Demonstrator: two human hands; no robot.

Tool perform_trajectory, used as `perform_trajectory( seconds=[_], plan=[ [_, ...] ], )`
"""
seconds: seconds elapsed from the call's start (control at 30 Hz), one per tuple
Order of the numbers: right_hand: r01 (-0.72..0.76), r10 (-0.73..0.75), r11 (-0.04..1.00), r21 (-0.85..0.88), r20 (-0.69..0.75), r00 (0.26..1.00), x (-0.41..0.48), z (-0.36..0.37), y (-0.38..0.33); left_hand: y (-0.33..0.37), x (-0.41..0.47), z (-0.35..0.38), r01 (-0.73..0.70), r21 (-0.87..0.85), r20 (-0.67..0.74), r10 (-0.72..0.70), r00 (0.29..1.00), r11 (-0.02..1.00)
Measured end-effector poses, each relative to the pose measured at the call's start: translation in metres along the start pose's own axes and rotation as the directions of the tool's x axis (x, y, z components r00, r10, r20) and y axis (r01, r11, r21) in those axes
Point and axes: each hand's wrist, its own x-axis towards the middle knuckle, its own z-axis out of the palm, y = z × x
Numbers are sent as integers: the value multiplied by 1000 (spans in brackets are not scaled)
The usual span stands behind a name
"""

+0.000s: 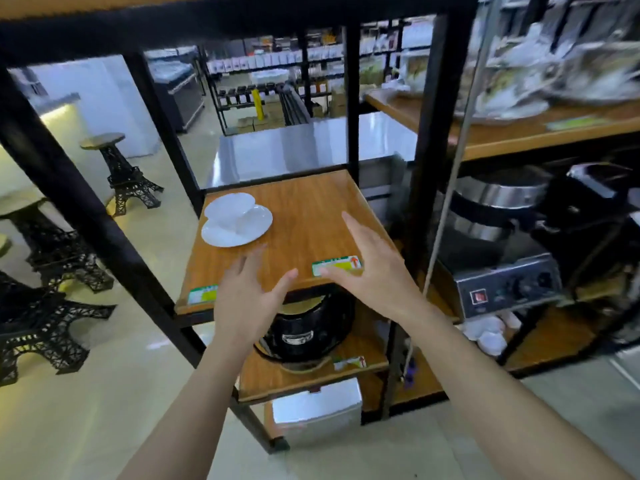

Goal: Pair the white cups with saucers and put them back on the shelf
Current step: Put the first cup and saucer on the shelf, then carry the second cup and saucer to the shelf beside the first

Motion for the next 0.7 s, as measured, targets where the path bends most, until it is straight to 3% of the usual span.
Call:
perform_trajectory(
  seconds=[0.17, 0.3, 0.47, 0.7],
  plan=[
    [-158, 145, 985, -76, -149, 978, -98, -44, 11, 51, -58, 16, -174, -84, 115, 183, 976, 981],
    [-338, 307, 935, -109, -228, 924, -182, -96, 33, 112, -102, 45, -309, -176, 254, 347, 903, 934],
    [-533, 487, 846, -5, -397, 778, -307, -164, 63, 200, -168, 91, -393, -356, 416, 520, 746, 848],
    [-717, 649, 679, 158, -586, 486, -487, -255, 95, 333, -299, 158, -502, -482, 495, 696, 521, 718]
  ],
)
